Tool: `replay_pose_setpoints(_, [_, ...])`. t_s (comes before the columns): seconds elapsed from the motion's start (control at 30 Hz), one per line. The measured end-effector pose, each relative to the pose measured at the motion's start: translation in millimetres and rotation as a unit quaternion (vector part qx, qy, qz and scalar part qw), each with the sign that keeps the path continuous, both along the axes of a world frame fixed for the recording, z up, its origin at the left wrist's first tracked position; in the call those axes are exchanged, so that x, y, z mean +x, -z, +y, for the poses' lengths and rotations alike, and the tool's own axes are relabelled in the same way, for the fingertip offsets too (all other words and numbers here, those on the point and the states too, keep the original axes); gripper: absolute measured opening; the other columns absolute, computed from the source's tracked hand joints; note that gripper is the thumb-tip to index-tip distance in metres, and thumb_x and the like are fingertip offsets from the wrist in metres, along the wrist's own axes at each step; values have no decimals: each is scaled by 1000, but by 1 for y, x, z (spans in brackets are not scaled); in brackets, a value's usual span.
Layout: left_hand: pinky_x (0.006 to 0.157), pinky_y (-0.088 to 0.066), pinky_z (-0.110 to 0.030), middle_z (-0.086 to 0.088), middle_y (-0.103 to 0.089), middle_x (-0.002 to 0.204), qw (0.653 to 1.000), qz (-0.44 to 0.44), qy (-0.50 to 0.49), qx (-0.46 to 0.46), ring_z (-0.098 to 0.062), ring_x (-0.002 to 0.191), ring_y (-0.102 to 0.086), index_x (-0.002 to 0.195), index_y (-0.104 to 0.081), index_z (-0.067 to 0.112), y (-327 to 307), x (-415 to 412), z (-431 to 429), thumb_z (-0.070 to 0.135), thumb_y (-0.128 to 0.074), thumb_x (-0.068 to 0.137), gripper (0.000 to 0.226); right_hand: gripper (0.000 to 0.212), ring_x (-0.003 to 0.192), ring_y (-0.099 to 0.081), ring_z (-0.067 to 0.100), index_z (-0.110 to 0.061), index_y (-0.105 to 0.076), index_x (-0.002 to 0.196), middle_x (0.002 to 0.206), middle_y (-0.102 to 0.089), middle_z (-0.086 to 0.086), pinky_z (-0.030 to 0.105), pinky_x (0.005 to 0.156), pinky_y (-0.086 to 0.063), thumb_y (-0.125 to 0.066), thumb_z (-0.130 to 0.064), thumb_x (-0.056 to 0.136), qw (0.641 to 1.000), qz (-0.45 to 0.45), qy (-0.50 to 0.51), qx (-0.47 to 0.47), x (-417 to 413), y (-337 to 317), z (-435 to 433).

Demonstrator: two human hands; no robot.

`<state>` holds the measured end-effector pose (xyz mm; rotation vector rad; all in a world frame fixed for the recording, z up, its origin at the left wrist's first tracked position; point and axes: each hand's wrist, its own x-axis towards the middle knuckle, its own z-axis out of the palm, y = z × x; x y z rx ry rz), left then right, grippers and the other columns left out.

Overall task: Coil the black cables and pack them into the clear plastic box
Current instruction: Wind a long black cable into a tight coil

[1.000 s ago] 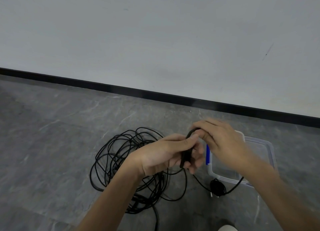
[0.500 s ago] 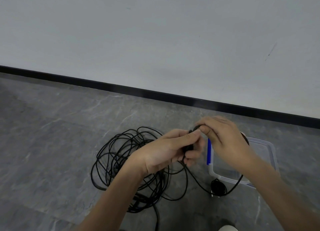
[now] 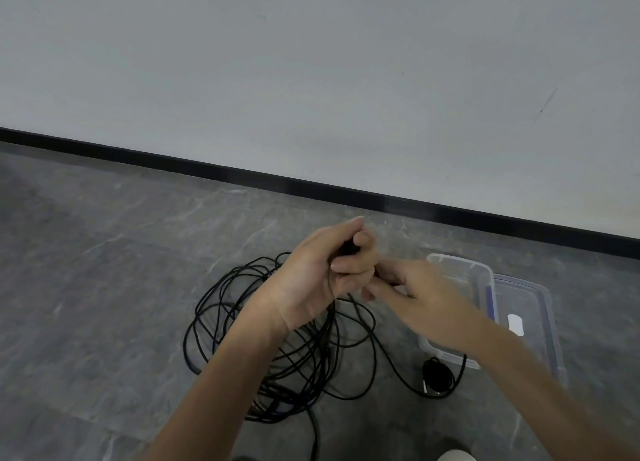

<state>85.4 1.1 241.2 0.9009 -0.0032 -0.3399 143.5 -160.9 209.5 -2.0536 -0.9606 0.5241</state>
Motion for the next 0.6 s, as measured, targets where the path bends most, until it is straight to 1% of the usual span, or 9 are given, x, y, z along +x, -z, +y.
replay_pose_setpoints(0.03, [50,-36,-15,12,-35,50,1000,-4,-7,1,-4,44,-38,71,-54,22,0,0,0,29,-34,99,36,16,81,-65,5,-14,-64,101,86,-71,-3,23,76,-51,-51,-24,98,1000,-11,-7,-13,-2,1,1])
replay_pose_setpoints(0.1, [56,-38,-17,10,-39,55,1000,-22,-13,-1,-6,50,-42,75,-56,20,-1,-1,-1,29,-35,99,34,17,85,-60,8,-13,-58,112,96,-67,3,19,77,-46,-53,-21,97,999,-33,-18,-33,-6,3,3])
replay_pose_setpoints(0.17, [65,-39,-23,7,-43,64,999,-50,-6,1,-9,59,-48,84,-54,17,-3,-2,-1,29,-34,100,28,20,101,-51,8,-17,-53,115,108,-60,3,17,89,-35,-54,-24,96,996,-61,-14,-67,-8,3,3])
replay_pose_setpoints(0.2, [69,-40,-24,6,-44,68,998,-61,-5,3,-10,64,-50,88,-52,15,-4,-2,0,29,-34,100,25,17,104,-49,10,-18,-53,113,108,-59,2,18,92,-33,-53,-24,97,995,-61,-7,-74,-8,3,4])
replay_pose_setpoints(0.27, [71,-44,-22,4,-47,74,997,-69,-21,-9,-11,71,-52,93,-51,13,-5,-2,2,27,-37,98,21,7,89,-55,11,-15,-56,101,94,-62,1,26,83,-45,-52,-19,97,998,-25,-10,-54,-10,2,6])
replay_pose_setpoints(0.33, [72,-46,-20,3,-51,78,996,-65,-54,-31,-12,77,-55,97,-54,12,-4,-2,7,26,-40,97,20,9,76,-57,12,-19,-57,92,81,-62,-4,33,74,-49,-50,-20,98,998,13,-24,-62,-14,0,9])
replay_pose_setpoints(0.4, [75,-47,-20,2,-55,82,994,-63,-88,-30,-13,82,-57,101,-56,11,-2,-1,13,22,-39,97,21,12,72,-59,10,-21,-57,91,75,-62,-7,29,71,-51,-48,-22,99,996,45,-32,-66,-19,-2,11])
replay_pose_setpoints(0.5, [80,-50,-20,-1,-61,88,990,-62,-127,-11,-14,89,-62,105,-57,8,1,0,16,20,-39,96,23,14,66,-61,3,-16,-60,94,69,-64,-6,20,69,-51,-48,-22,99,991,119,-38,-50,-23,-11,15])
replay_pose_setpoints(0.6, [87,-50,-22,0,-63,91,985,-87,-143,50,-14,95,-64,108,-57,8,6,0,11,19,-38,98,24,12,67,-62,3,-11,-59,101,71,-65,-4,17,69,-50,-49,-17,99,978,197,-51,-38,-26,-18,15])
